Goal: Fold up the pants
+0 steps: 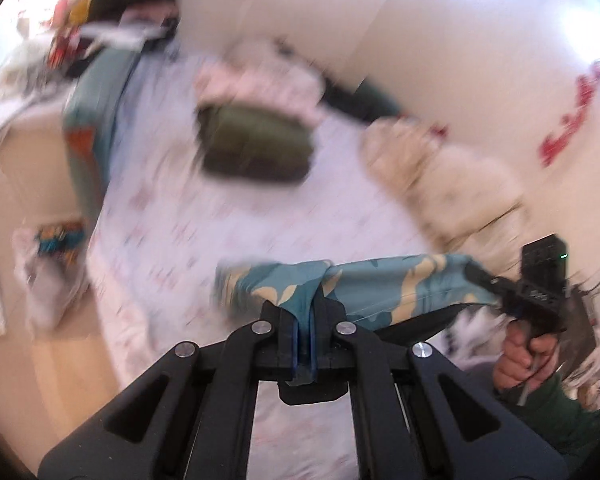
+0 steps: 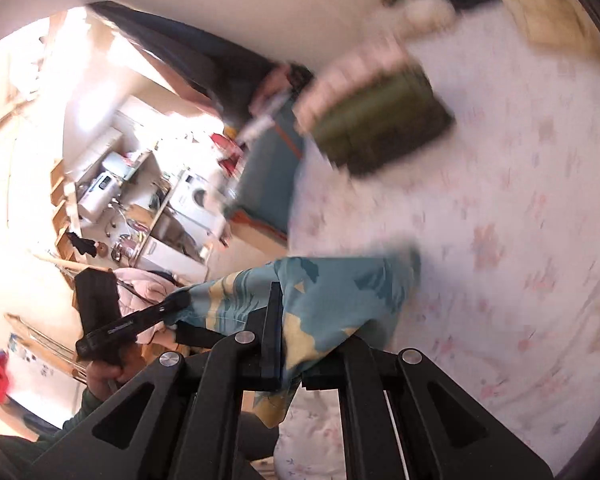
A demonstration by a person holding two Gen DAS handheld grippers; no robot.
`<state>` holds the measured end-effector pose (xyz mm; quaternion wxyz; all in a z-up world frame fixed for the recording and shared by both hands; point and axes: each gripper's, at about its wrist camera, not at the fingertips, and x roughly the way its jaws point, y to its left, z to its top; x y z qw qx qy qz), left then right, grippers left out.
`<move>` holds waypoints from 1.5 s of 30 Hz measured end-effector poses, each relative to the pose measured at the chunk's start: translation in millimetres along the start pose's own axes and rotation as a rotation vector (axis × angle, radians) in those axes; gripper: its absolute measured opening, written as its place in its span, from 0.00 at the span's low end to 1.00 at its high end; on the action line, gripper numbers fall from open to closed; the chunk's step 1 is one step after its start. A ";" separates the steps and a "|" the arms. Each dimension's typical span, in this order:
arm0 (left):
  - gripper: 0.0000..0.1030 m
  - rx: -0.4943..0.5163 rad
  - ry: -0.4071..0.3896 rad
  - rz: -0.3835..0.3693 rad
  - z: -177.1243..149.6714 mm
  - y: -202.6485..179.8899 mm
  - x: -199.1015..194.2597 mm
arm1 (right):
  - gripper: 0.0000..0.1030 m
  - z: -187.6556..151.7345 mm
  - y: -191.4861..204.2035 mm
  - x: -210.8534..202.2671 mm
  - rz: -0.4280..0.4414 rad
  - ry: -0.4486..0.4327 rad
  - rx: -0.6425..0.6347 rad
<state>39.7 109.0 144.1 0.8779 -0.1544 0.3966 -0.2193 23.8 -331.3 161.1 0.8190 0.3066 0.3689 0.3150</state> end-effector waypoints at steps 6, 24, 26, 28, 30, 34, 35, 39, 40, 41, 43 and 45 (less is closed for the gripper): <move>0.02 0.067 -0.088 -0.015 42.6 -51.6 -24.5 | 0.05 49.1 41.4 -52.1 -0.031 -0.071 -0.030; 0.02 0.097 -0.021 0.179 10.8 -62.4 19.3 | 0.06 28.5 22.8 -43.8 -0.101 -0.053 -0.108; 0.02 0.093 0.038 0.210 -16.0 -49.2 43.0 | 0.06 1.7 -6.0 -25.6 -0.139 0.017 -0.062; 0.02 0.030 0.163 0.225 -54.6 -24.1 78.1 | 0.06 -34.7 -43.8 -0.3 -0.205 0.132 0.008; 0.02 -0.023 0.297 0.251 -103.2 0.9 113.5 | 0.06 -74.7 -82.4 24.2 -0.264 0.259 0.085; 0.03 -0.110 0.561 0.282 -190.2 38.5 164.0 | 0.11 -156.9 -149.3 56.7 -0.409 0.534 0.292; 0.04 -0.113 0.621 0.295 -204.1 45.0 172.1 | 0.12 -170.3 -158.3 59.4 -0.462 0.592 0.316; 0.11 -0.173 0.729 0.438 -228.3 74.7 172.8 | 0.14 -173.7 -161.6 48.1 -0.598 0.649 0.297; 0.14 -0.185 0.694 0.448 -222.6 76.1 163.7 | 0.16 -163.1 -153.1 43.4 -0.637 0.618 0.235; 0.16 -0.177 0.659 0.450 -217.0 74.1 156.7 | 0.17 -149.7 -140.0 39.7 -0.679 0.581 0.145; 0.17 -0.108 0.549 0.473 -199.6 60.4 144.3 | 0.17 -130.9 -123.1 36.6 -0.692 0.512 0.059; 0.17 -0.015 0.485 0.447 -189.5 39.9 148.7 | 0.17 -116.8 -114.6 45.9 -0.628 0.493 0.007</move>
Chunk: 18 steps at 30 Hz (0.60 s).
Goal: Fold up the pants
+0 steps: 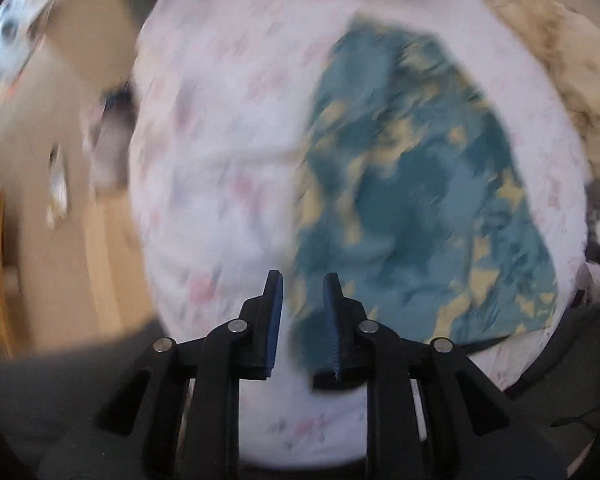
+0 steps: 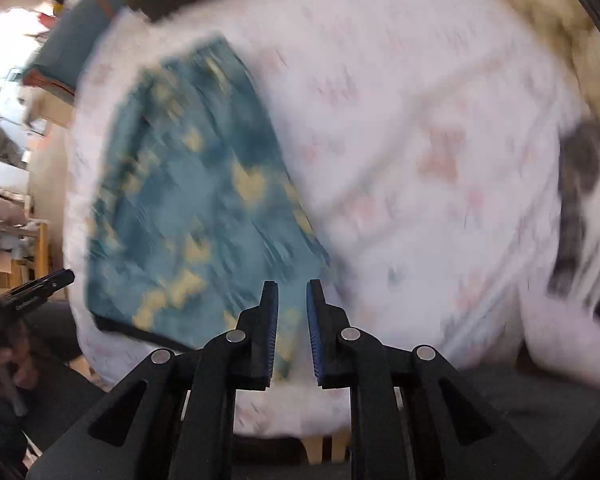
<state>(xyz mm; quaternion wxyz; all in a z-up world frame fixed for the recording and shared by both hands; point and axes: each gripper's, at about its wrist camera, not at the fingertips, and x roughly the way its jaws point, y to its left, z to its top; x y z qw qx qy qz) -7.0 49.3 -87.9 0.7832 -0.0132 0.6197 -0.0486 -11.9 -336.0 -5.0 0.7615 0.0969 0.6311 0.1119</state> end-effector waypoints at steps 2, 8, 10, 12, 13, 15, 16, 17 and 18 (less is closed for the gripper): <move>0.16 0.051 -0.014 -0.011 6.1 -17.6 7.4 | 0.17 10.8 11.9 15.6 0.008 0.016 -0.044; 0.05 0.098 0.189 0.030 -10.2 -40.5 82.8 | 0.16 -4.3 10.7 113.8 -0.124 0.264 -0.075; 0.05 0.126 0.216 0.031 -22.1 -42.7 86.6 | 0.13 -20.2 0.5 127.5 -0.174 0.339 -0.077; 0.05 0.153 0.246 0.010 -25.7 -45.4 79.3 | 0.14 -24.3 -4.6 117.9 -0.173 0.354 -0.059; 0.06 0.125 0.265 -0.021 -24.7 -41.4 74.2 | 0.15 -24.7 -5.4 112.7 -0.163 0.356 -0.052; 0.07 0.074 0.229 -0.046 -13.1 -30.4 54.4 | 0.16 -22.1 -4.5 95.9 -0.127 0.331 -0.064; 0.12 0.076 0.203 -0.034 -5.3 -27.4 47.1 | 0.17 -16.0 -5.4 84.2 -0.080 0.293 -0.058; 0.18 0.075 0.177 -0.014 4.9 -23.6 40.3 | 0.17 -7.6 -6.7 73.7 -0.027 0.256 -0.046; 0.33 0.060 0.143 0.005 18.8 -17.2 33.0 | 0.20 4.3 -8.5 62.5 0.022 0.211 -0.035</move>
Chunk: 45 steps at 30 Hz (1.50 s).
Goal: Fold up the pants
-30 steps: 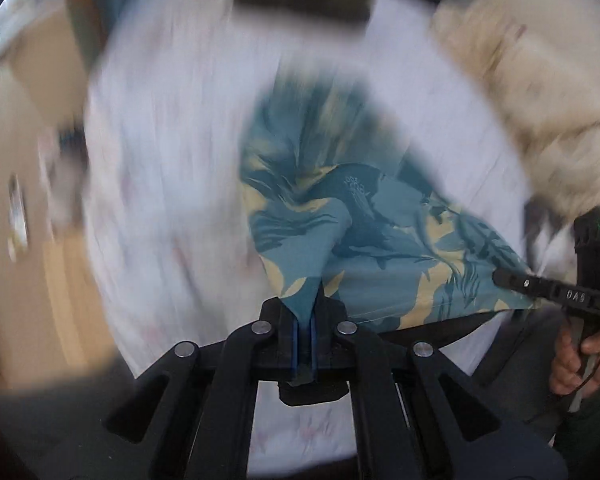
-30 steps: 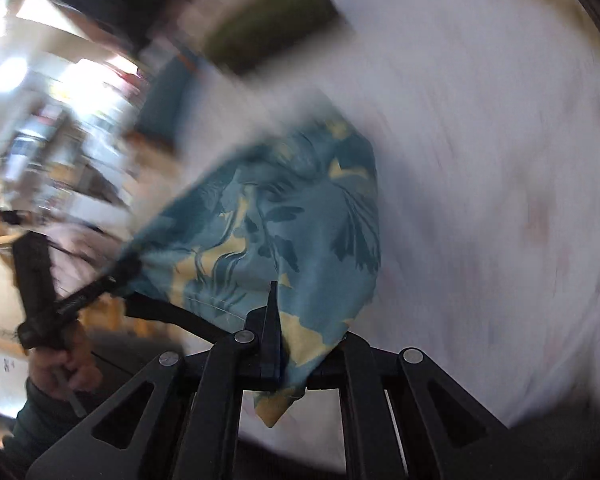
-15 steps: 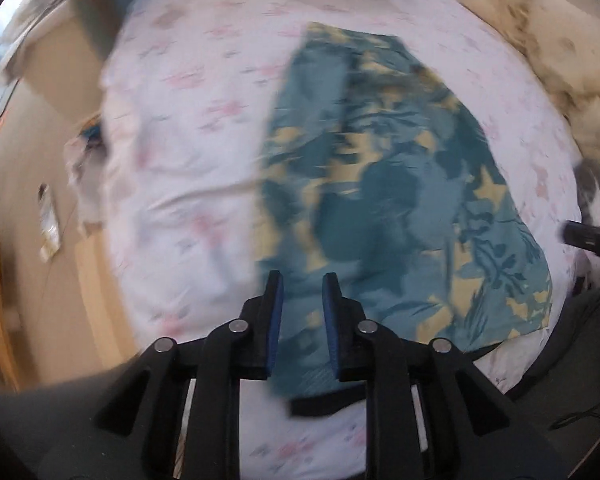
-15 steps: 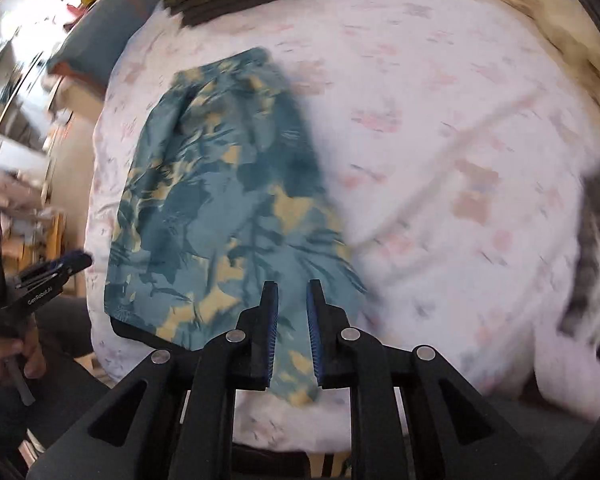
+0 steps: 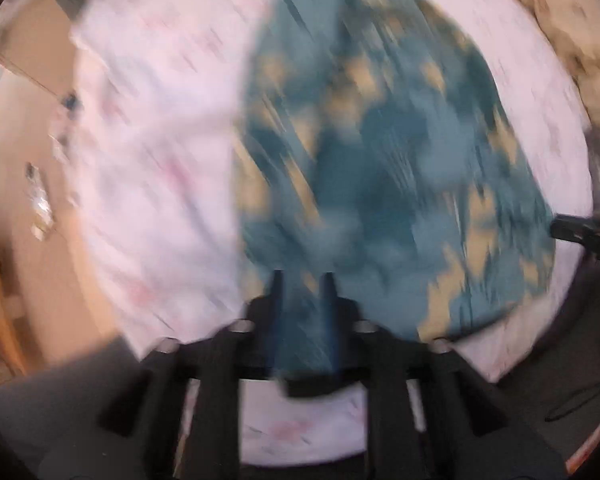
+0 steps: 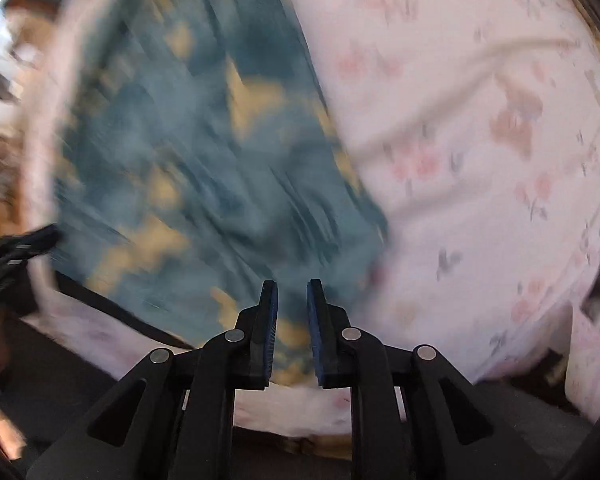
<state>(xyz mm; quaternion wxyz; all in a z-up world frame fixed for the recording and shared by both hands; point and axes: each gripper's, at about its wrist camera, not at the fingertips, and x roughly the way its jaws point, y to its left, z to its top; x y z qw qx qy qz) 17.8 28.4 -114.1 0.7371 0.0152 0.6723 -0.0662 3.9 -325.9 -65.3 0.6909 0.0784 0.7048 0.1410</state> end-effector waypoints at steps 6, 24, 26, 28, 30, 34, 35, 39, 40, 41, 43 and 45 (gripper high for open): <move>0.61 -0.167 -0.150 0.003 97.5 50.7 -30.6 | 0.68 80.2 -8.0 -48.1 0.094 -0.207 -0.004; 0.60 0.066 -0.055 -0.107 254.4 22.6 65.0 | 0.58 280.5 10.7 47.8 0.186 -0.166 -0.026; 0.60 0.111 -0.034 -0.128 259.3 22.4 71.5 | 0.58 284.1 13.8 63.4 0.185 -0.132 -0.047; 0.30 0.158 -0.035 -0.182 265.3 22.4 71.1 | 0.42 288.4 16.0 71.6 0.175 -0.128 -0.073; 0.15 0.201 -0.023 -0.241 268.5 18.4 66.1 | 0.25 290.7 21.2 69.7 0.186 -0.131 -0.111; 0.13 0.256 -0.060 -0.227 287.3 18.4 41.1 | 0.18 306.9 36.1 45.1 0.146 -0.185 -0.211; 0.13 0.263 -0.088 -0.229 293.7 19.2 33.2 | 0.17 312.7 36.9 36.7 0.141 -0.203 -0.226; 0.13 0.393 -0.331 -0.125 312.0 10.9 -18.6 | 0.17 336.1 47.0 -10.1 0.118 -0.329 -0.296; 0.13 0.385 -0.342 -0.126 313.7 10.5 -24.9 | 0.17 339.0 48.2 -21.2 0.116 -0.357 -0.303; 0.13 0.378 -0.367 -0.131 313.9 10.2 -35.5 | 0.17 339.5 49.8 -29.8 0.109 -0.377 -0.311; 0.13 0.424 -0.445 -0.126 303.1 4.5 -59.8 | 0.17 332.8 51.6 -45.7 0.081 -0.423 -0.353; 0.14 0.481 -0.465 -0.122 285.4 -0.9 -71.8 | 0.17 320.6 50.4 -55.0 0.078 -0.443 -0.380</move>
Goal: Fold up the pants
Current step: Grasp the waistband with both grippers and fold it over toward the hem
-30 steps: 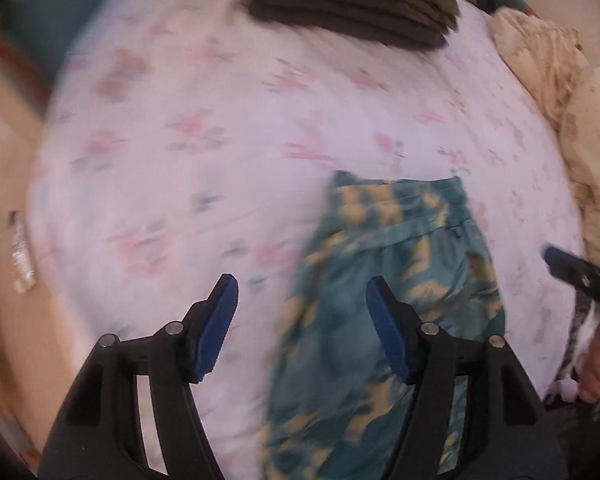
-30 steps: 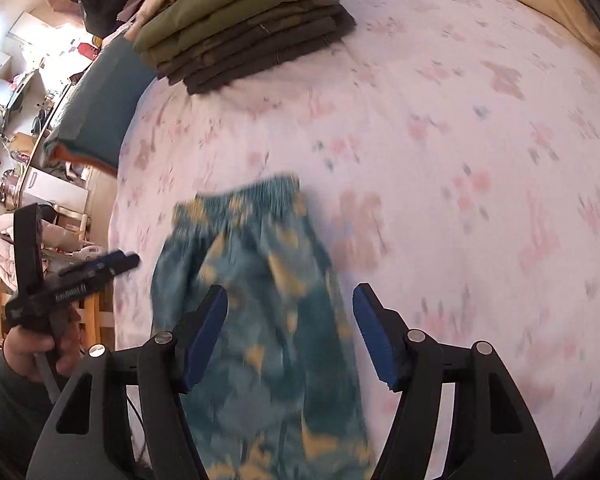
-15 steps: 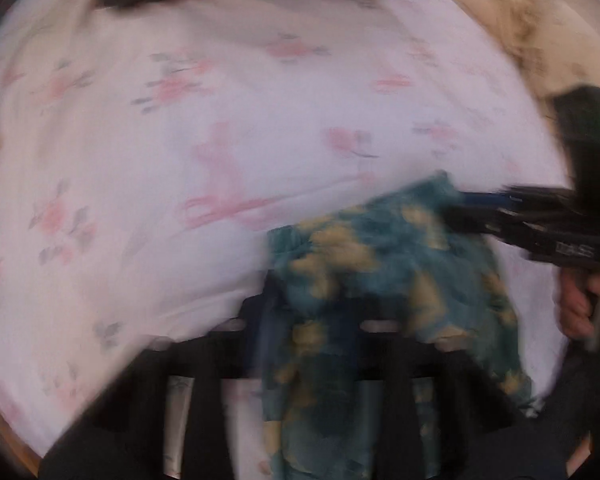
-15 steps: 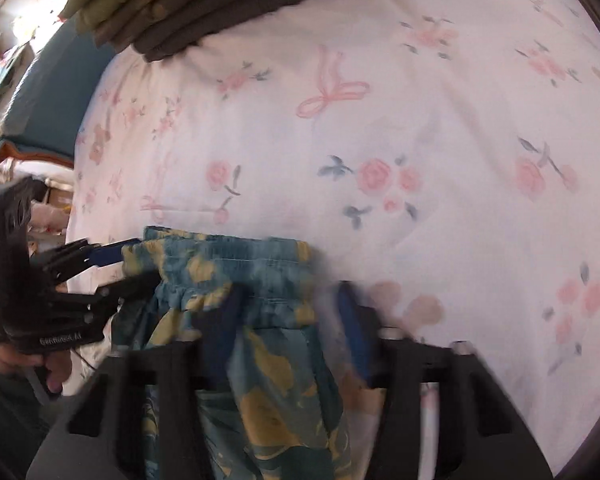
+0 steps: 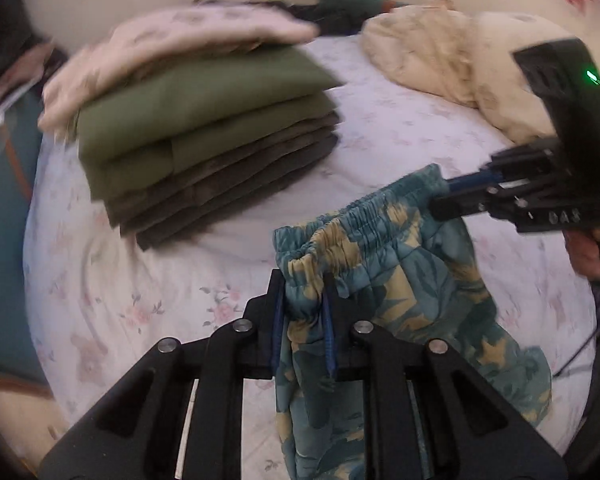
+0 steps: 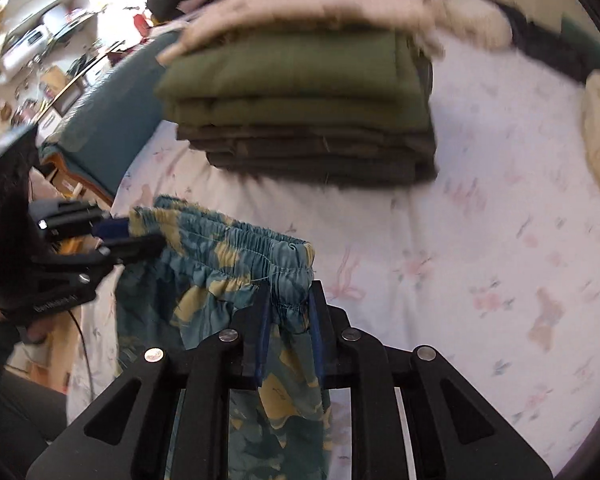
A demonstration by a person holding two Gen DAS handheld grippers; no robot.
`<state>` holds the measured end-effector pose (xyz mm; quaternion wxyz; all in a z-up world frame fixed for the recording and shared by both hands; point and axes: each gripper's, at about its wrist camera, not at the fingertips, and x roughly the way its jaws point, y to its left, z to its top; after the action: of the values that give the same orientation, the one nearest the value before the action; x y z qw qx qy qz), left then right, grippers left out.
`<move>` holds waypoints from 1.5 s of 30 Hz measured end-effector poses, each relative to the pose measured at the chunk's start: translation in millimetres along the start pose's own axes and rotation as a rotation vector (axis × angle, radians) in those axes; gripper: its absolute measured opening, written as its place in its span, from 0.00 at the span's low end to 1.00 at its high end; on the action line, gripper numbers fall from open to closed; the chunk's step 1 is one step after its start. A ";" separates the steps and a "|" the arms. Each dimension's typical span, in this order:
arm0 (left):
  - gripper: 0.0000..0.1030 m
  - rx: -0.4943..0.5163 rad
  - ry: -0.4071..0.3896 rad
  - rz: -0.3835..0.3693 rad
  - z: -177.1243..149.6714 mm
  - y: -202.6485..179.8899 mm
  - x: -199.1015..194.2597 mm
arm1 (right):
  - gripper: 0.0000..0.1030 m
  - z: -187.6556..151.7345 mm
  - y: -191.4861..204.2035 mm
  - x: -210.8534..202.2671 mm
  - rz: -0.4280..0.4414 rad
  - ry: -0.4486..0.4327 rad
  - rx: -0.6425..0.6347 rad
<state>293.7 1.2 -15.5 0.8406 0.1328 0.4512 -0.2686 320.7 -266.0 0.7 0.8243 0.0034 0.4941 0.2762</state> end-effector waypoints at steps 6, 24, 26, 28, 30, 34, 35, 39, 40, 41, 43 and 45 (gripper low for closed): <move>0.14 0.129 -0.009 0.013 -19.6 -47.4 -22.8 | 0.17 -53.8 35.1 -36.3 -0.004 -0.018 -0.100; 0.31 0.214 0.394 -0.035 -180.8 -156.5 -32.7 | 0.19 -260.2 106.0 -23.3 -0.003 0.260 -0.046; 0.38 0.170 0.398 -0.050 -180.8 -150.6 -44.7 | 0.19 -264.5 113.0 -27.2 -0.018 0.302 -0.092; 0.43 0.089 0.387 -0.092 -176.3 -141.1 -59.7 | 0.19 -264.0 115.4 -41.9 -0.005 0.294 -0.109; 0.44 -0.008 0.358 -0.170 -168.9 -130.2 -73.0 | 0.20 -255.2 110.4 -64.4 -0.019 0.195 -0.075; 0.44 -0.222 0.207 -0.097 -147.1 -118.8 -80.8 | 0.23 -231.6 93.7 -78.0 0.031 0.043 0.073; 0.42 -0.267 0.218 -0.067 -145.2 -118.1 -72.0 | 0.23 -225.8 88.3 -71.5 0.019 0.041 0.096; 0.30 -0.380 0.315 -0.080 -163.0 -129.4 -29.9 | 0.23 -227.1 91.3 -25.0 0.039 0.152 0.119; 0.31 -0.369 0.346 -0.071 -172.4 -135.6 -22.9 | 0.22 -234.3 94.5 -15.5 0.030 0.193 0.103; 0.32 -0.359 0.373 -0.071 -178.9 -138.1 -18.1 | 0.23 -239.5 97.3 -9.0 0.027 0.226 0.089; 0.50 -0.401 0.401 -0.075 -193.6 -137.2 -11.9 | 0.22 -257.1 100.9 4.0 -0.014 0.297 0.064; 0.53 -0.443 0.403 -0.093 -197.5 -133.6 -15.9 | 0.24 -265.3 101.7 5.1 -0.030 0.307 0.068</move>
<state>74.5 -11.1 -109.9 0.7296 -0.0241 0.6620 -0.1699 59.9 -248.4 -110.8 0.7426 -0.0181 0.6233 0.2443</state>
